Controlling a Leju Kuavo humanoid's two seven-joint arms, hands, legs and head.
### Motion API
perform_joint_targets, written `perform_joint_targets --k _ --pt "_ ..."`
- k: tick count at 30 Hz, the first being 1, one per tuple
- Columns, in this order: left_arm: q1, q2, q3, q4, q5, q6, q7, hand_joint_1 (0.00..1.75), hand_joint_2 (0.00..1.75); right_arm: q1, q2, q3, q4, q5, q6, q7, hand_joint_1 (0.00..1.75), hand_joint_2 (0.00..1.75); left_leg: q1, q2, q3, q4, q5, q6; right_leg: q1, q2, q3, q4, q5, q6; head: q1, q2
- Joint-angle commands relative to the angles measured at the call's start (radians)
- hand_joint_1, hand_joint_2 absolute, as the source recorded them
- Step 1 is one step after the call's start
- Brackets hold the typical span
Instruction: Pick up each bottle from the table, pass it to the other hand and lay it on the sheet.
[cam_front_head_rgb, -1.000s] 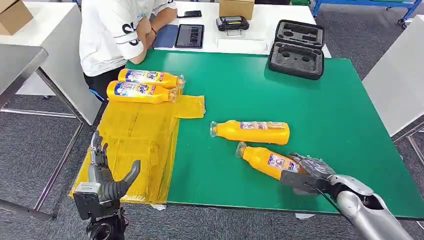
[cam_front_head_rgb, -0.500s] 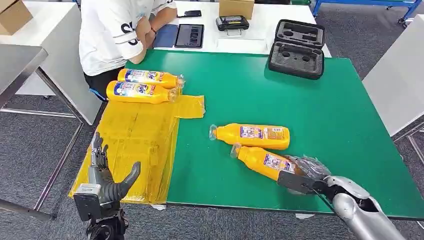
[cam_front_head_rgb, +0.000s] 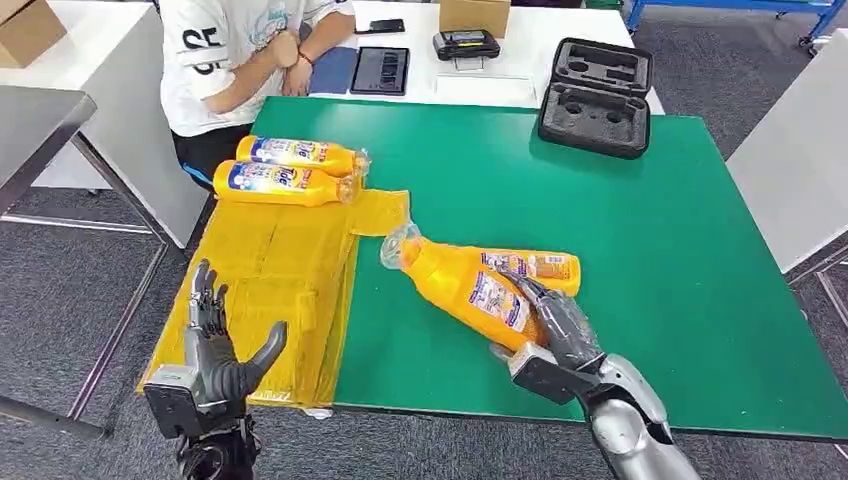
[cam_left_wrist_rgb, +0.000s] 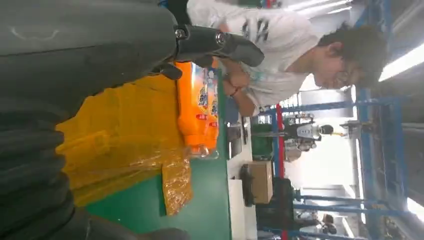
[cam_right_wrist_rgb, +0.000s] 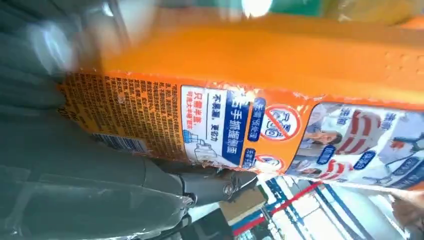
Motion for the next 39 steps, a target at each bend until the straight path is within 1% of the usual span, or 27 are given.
perform_joint_targets --k 1,3,5,6,7,8,9,10,13,15,16,18,22,25,27,28,29,31,32,33,34,37,39 --pt "-0.045 0.047 0.013 0.119 0.331 -0.551 0.076 0.0 1.75 -0.011 0.194 -0.119 0.112 -0.081 0.024 -0.104 1.75 1.75 0.001 0.004 0.009 -0.002 -0.003 -0.002 0.001 0.004 0.008 -0.002 -0.002 -0.003 0.001 0.0" --pt "-0.066 0.05 0.004 0.167 0.296 -0.624 0.078 0.0 1.75 -0.013 0.219 -0.132 0.149 -0.095 0.028 -0.129 1.75 1.75 0.001 0.005 0.011 -0.003 -0.003 -0.003 0.001 0.005 0.009 -0.003 -0.002 -0.004 0.0 0.0" --pt "-0.111 0.053 -0.023 0.244 0.278 -0.71 0.09 0.0 1.75 -0.033 0.255 -0.124 0.211 -0.095 0.043 -0.162 1.75 1.75 0.0 0.0 0.006 -0.003 -0.001 -0.002 0.0 0.001 0.005 -0.002 -0.001 -0.002 0.0 0.0" --pt "-0.115 0.049 -0.023 0.249 0.278 -0.709 0.09 0.0 1.75 -0.037 0.261 -0.122 0.218 -0.095 0.042 -0.16 1.75 1.75 0.0 0.0 0.008 -0.004 -0.001 -0.003 0.001 0.0 0.008 -0.003 -0.001 -0.003 0.001 0.0" --pt "-0.13 0.047 -0.032 0.274 0.275 -0.732 0.095 0.0 1.75 -0.053 0.266 -0.108 0.245 -0.09 0.043 -0.175 1.75 1.75 0.001 0.0 0.008 -0.003 -0.001 -0.003 0.001 0.0 0.008 -0.003 -0.001 -0.003 0.0 0.0" --pt "-0.139 0.043 -0.04 0.288 0.297 -0.784 0.111 0.0 1.75 -0.072 0.272 -0.091 0.271 -0.088 0.045 -0.184 1.75 1.75 0.001 0.002 0.008 -0.003 -0.001 -0.003 0.001 0.002 0.007 -0.003 -0.001 -0.003 0.0 0.0" --pt "-0.139 0.039 -0.041 0.287 0.296 -0.783 0.11 0.0 1.75 -0.077 0.277 -0.089 0.276 -0.089 0.046 -0.181 1.75 1.75 0.0 0.003 0.004 -0.001 -0.001 -0.001 0.0 0.003 0.003 -0.001 0.0 -0.002 0.001 0.0" --pt "-0.147 0.041 -0.053 0.298 0.324 -0.837 0.128 0.0 1.75 -0.092 0.279 -0.074 0.296 -0.089 0.046 -0.19 1.75 1.75 0.0 0.003 0.005 -0.002 -0.001 -0.002 0.0 0.004 0.004 -0.001 0.0 -0.002 0.0 0.0" --pt "-0.177 0.041 -0.087 0.333 0.296 -0.851 0.151 0.0 1.75 -0.118 0.296 -0.049 0.335 -0.101 0.062 -0.2 1.75 1.75 0.001 0.004 0.009 -0.002 -0.003 -0.003 0.001 0.004 0.007 -0.002 -0.001 -0.004 0.0 0.0" --pt "-0.192 0.041 -0.095 0.356 0.281 -0.837 0.156 0.0 1.75 -0.127 0.308 -0.031 0.349 -0.097 0.066 -0.201 1.75 1.75 0.0 0.001 0.003 -0.001 0.0 -0.001 0.0 0.001 0.002 -0.001 0.0 -0.001 0.0 0.0" --pt "-0.2 0.042 -0.101 0.373 0.277 -0.83 0.157 0.0 1.75 -0.13 0.31 -0.019 0.358 -0.097 0.069 -0.202 1.75 1.75 0.001 0.002 0.005 -0.001 -0.001 -0.002 0.001 0.002 0.005 -0.002 -0.001 -0.002 0.001 0.0" --pt "-0.201 0.042 -0.102 0.376 0.276 -0.829 0.157 0.0 1.75 -0.129 0.313 -0.017 0.36 -0.096 0.066 -0.201 1.75 1.75 0.0 0.002 0.004 -0.001 0.0 -0.002 0.0 0.002 0.003 -0.001 0.0 -0.002 0.0 0.0" --pt "-0.215 0.047 -0.125 0.417 0.294 -0.837 0.161 0.0 1.75 -0.14 0.326 0.055 0.414 -0.105 0.1 -0.206 1.75 1.75 0.0 0.001 0.005 -0.002 -0.001 -0.002 0.0 0.002 0.004 -0.001 0.0 -0.002 0.001 0.0" --pt "-0.213 0.047 -0.125 0.418 0.293 -0.837 0.16 0.0 1.75 -0.137 0.332 0.058 0.416 -0.103 0.095 -0.204 1.75 1.75 0.0 0.002 0.003 -0.001 0.0 -0.002 0.0 0.002 0.002 -0.001 0.0 -0.001 0.0 0.0" --pt "-0.213 0.047 -0.125 0.418 0.293 -0.837 0.16 0.0 1.75 -0.137 0.332 0.058 0.416 -0.103 0.095 -0.204 1.75 1.75 0.001 0.002 0.007 -0.001 -0.002 -0.003 0.001 0.003 0.006 -0.001 -0.001 -0.003 0.0 0.0" --pt "-0.215 0.047 -0.127 0.419 0.293 -0.836 0.162 0.0 1.75 -0.144 0.33 0.063 0.426 -0.101 0.097 -0.204 1.75 1.75 0.0 0.001 0.003 -0.001 0.0 -0.002 0.0 0.001 0.003 -0.001 0.0 -0.002 0.001 0.0" --pt "-0.218 0.046 -0.13 0.424 0.296 -0.84 0.168 0.0 1.75 -0.144 0.33 0.07 0.432 -0.101 0.097 -0.204 1.75 1.75 0.001 0.001 0.005 -0.001 -0.001 -0.003 0.001 0.001 0.005 -0.001 -0.001 -0.002 0.0 0.0" --pt "-0.231 0.042 -0.136 0.445 0.298 -0.829 0.175 0.0 1.75 -0.141 0.331 0.099 0.456 -0.099 0.101 -0.204 1.75 1.75 0.0 0.001 0.003 -0.001 -0.001 -0.002 0.0 0.002 0.003 -0.001 0.0 -0.001 0.001 0.0" --pt "-0.238 0.04 -0.134 0.459 0.309 -0.829 0.174 0.0 1.75 -0.14 0.334 0.109 0.466 -0.101 0.103 -0.205 1.75 1.75 0.001 0.002 0.007 -0.001 -0.002 -0.003 0.001 0.002 0.006 -0.001 -0.002 -0.003 0.0 0.0" --pt "-0.245 0.039 -0.129 0.471 0.326 -0.832 0.174 0.0 1.75 -0.141 0.336 0.123 0.48 -0.101 0.109 -0.206 1.75 1.75 0.0 0.001 0.003 -0.001 0.0 -0.002 0.0 0.001 0.003 -0.001 0.0 -0.001 0.001 0.0" --pt "-0.249 0.04 -0.129 0.478 0.328 -0.832 0.174 0.0 1.75 -0.143 0.338 0.129 0.489 -0.101 0.108 -0.206 1.75 1.75 0.0 0.001 0.002 -0.001 0.0 -0.002 0.0 0.001 0.002 -0.001 0.0 -0.001 0.001 0.0" --pt "-0.249 0.04 -0.129 0.478 0.328 -0.832 0.174 0.0 1.75 -0.143 0.338 0.129 0.489 -0.101 0.108 -0.206 1.75 1.75 0.001 0.001 0.006 -0.002 -0.001 -0.003 0.001 0.002 0.005 -0.001 -0.001 -0.002 0.0 0.0" --pt "-0.249 0.04 -0.129 0.478 0.328 -0.832 0.174 0.0 1.75 -0.143 0.338 0.129 0.489 -0.101 0.108 -0.206 1.75 1.75 0.0 0.0 0.003 -0.001 -0.001 -0.002 0.0 0.001 0.002 -0.001 -0.001 -0.002 0.001 0.0"
